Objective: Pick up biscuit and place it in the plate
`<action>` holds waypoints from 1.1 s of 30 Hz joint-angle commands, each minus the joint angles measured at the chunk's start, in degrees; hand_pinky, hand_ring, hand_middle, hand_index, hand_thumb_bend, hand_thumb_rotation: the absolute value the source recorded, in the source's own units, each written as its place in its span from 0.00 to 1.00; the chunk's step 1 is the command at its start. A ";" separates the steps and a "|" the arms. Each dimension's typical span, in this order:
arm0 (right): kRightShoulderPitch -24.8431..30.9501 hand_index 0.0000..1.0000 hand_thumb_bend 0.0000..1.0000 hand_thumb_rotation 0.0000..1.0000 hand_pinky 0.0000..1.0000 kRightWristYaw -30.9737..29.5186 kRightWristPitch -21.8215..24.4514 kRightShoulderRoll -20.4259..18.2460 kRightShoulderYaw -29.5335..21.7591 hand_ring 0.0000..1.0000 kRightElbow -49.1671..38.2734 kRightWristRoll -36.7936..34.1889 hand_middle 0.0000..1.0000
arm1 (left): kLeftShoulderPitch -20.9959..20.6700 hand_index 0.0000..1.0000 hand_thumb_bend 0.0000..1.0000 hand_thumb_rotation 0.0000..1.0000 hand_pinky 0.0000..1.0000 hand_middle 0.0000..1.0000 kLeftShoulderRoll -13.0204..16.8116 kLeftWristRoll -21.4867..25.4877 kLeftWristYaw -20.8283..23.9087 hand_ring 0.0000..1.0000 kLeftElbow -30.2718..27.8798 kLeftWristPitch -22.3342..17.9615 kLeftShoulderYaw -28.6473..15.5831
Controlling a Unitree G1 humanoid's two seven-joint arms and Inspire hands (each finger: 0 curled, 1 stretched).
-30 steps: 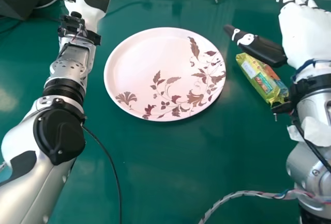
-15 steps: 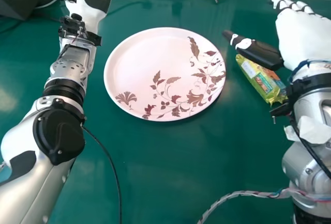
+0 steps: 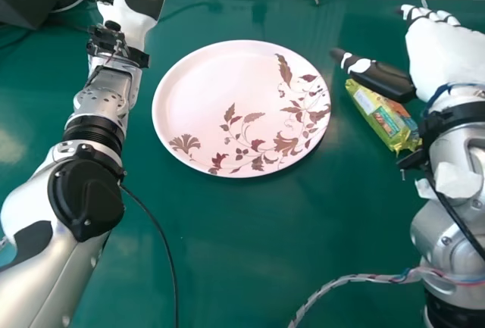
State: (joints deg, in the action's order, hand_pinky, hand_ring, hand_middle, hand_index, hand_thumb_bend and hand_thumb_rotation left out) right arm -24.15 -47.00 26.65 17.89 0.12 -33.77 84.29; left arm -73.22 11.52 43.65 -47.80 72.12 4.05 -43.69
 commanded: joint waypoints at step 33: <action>-2.74 1.00 0.94 0.72 0.75 -3.46 1.53 3.10 -0.43 0.94 13.04 -2.84 1.00 | 0.15 0.96 1.00 0.40 0.88 0.97 0.02 0.38 5.12 0.89 -0.97 -2.01 -0.26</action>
State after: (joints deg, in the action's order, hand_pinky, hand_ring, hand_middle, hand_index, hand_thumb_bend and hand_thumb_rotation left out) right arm -26.41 -49.98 27.92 20.37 -0.72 -21.04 82.01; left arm -73.21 11.45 43.97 -42.97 71.94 2.66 -43.91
